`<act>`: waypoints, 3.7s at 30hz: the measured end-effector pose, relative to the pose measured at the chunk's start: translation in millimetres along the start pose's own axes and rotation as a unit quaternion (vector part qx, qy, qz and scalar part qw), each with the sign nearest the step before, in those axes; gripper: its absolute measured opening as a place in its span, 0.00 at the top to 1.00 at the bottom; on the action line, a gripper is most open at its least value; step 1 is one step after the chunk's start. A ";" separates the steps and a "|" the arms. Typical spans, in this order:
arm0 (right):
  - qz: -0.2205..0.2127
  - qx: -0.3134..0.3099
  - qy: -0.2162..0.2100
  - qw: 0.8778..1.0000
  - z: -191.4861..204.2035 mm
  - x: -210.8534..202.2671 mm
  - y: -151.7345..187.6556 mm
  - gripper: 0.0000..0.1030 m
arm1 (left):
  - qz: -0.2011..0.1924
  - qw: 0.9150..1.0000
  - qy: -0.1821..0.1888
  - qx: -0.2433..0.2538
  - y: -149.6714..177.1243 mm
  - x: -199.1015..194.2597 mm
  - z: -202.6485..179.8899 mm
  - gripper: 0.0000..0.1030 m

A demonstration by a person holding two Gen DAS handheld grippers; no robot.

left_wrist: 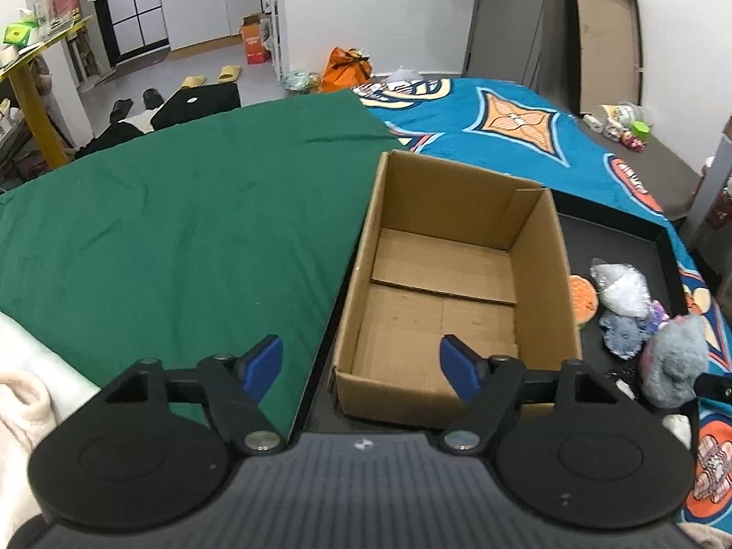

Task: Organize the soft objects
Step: 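Move the right tool to the grey fluffy plush and close on it, then lift the grey plush with the right tool and carry it over the cardboard box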

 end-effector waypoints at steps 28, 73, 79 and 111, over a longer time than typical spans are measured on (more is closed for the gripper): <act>0.043 0.001 0.081 0.996 -16.0 56.3 -6.8 0.49 | 0.053 0.998 0.011 -0.007 9.4 38.8 4.7 0.90; -0.079 -0.094 0.009 0.992 148.0 -27.0 -15.8 0.61 | 0.037 0.998 0.049 -0.011 22.2 25.8 7.1 0.88; -0.073 -0.104 -0.001 0.992 163.5 -20.7 -15.4 0.61 | 0.030 0.998 0.058 -0.022 20.1 29.6 8.0 0.91; -0.024 -0.121 -0.042 0.991 203.7 33.2 -27.6 0.50 | 0.021 0.996 0.069 -0.056 21.0 38.3 11.9 0.89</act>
Point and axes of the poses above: each gripper's, at about its wrist camera, not at the fingertips, and x roughly the way its jaws point, z to its left, y to its underside, the point moved 7 cm from there along x, roughly the way its jaws point, and after that the axes turned 9 degrees about x, right-handed, at the moved point
